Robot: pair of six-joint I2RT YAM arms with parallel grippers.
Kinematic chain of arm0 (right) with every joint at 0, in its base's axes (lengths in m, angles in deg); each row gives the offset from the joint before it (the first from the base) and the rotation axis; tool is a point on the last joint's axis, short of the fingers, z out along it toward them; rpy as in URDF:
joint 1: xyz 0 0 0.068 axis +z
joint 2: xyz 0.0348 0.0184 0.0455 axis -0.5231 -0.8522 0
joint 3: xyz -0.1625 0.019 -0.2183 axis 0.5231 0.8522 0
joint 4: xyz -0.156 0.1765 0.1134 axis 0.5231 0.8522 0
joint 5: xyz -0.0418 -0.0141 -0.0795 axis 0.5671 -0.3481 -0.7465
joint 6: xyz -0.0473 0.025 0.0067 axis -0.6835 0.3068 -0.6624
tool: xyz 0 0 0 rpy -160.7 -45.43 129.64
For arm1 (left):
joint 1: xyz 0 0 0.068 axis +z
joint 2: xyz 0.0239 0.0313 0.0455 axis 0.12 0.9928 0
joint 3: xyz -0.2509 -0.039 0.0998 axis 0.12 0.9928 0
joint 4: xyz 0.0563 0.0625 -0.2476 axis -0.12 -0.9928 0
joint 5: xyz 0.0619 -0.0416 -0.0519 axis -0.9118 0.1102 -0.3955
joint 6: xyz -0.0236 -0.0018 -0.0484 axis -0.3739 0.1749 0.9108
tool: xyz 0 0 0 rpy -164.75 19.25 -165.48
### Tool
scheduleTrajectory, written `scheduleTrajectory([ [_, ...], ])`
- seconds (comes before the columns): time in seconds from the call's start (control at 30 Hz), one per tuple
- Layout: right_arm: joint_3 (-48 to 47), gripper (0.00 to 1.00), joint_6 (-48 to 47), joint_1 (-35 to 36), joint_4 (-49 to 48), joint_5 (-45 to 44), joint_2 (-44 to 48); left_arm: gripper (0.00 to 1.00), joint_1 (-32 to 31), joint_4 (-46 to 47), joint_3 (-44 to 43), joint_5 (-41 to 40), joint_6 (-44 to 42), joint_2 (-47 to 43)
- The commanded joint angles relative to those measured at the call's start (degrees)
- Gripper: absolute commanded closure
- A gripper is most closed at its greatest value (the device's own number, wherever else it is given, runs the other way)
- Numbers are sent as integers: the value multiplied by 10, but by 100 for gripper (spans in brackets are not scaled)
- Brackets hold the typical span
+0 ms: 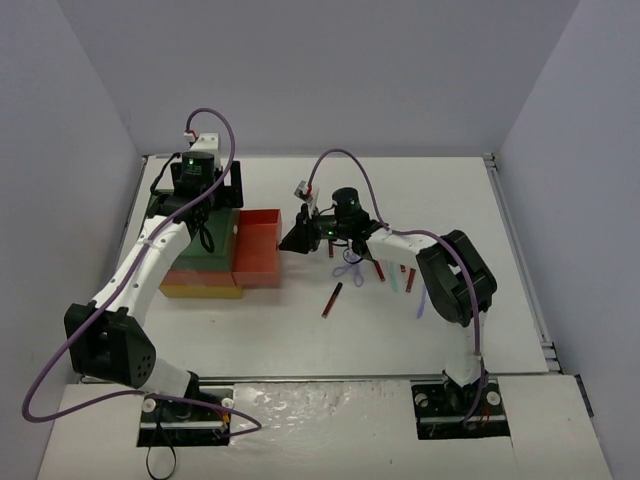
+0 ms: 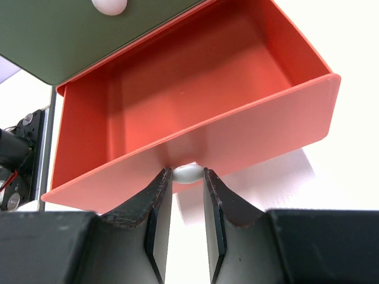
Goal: Organize the makeup
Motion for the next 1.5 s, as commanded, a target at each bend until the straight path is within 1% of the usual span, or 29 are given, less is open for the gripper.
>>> scheduleTrajectory([
  [0.0,0,88,-17,-8,-18,9,54,7,11,-8,5,9,12,-11],
  [0.07,-1,75,-22,-8,-7,8,57,7,11,-7,3,14,10,-12],
  [0.13,-3,56,-30,-8,8,2,62,7,11,-7,2,22,8,-16],
  [0.23,-9,39,-42,-10,37,-11,72,7,10,-6,-3,34,4,-21],
  [0.27,-11,39,-47,-10,50,-11,72,7,10,-8,-5,36,4,-22],
  [0.3,-18,28,-61,-12,77,-19,78,7,9,-12,-14,41,0,-24],
  [0.33,-20,25,-67,-13,94,-27,85,7,9,-20,-25,45,-1,-24],
  [0.43,-17,21,-73,-19,120,-60,122,7,0,-45,-55,50,-8,-35],
  [0.47,-11,19,-73,-25,138,-81,152,7,-8,-56,-80,51,-13,-40],
  [0.57,9,16,-61,-40,191,-190,227,7,-53,-99,-130,51,-19,-56],
  [0.63,30,10,-48,-51,216,-266,297,7,-84,-118,-161,42,-19,-61],
  [0.7,42,4,-31,-63,272,-395,356,7,-144,-144,-177,35,-14,-64],
  [0.73,45,2,-24,-68,292,-399,379,6,-146,-151,-179,32,-12,-65],
  [0.8,53,0,-2,-79,338,-512,434,7,-224,-159,-176,15,6,-62],
  [0.83,57,0,6,-83,358,-553,461,7,-251,-162,-170,8,12,-59],
  [0.9,73,0,16,-87,382,-623,515,6,-286,-159,-151,-7,24,-51],
  [0.93,82,0,22,-88,400,-647,554,7,-313,-159,-144,-8,36,-46],
  [0.97,90,0,30,-89,409,-650,560,7,-316,-159,-138,-7,38,-40],
  [1.07,124,0,53,-90,430,-713,647,8,-365,-157,-114,-14,61,2],
  [1.13,147,0,57,-90,436,-720,692,10,-380,-156,-105,-20,75,32],
  [1.27,178,0,59,-89,449,-717,750,17,-384,-148,-91,-13,102,81],
  [1.33,184,0,58,-90,458,-710,761,20,-383,-142,-86,-7,108,102],
  [1.47,202,0,57,-90,469,-698,776,21,-381,-155,-86,-4,125,147],
])
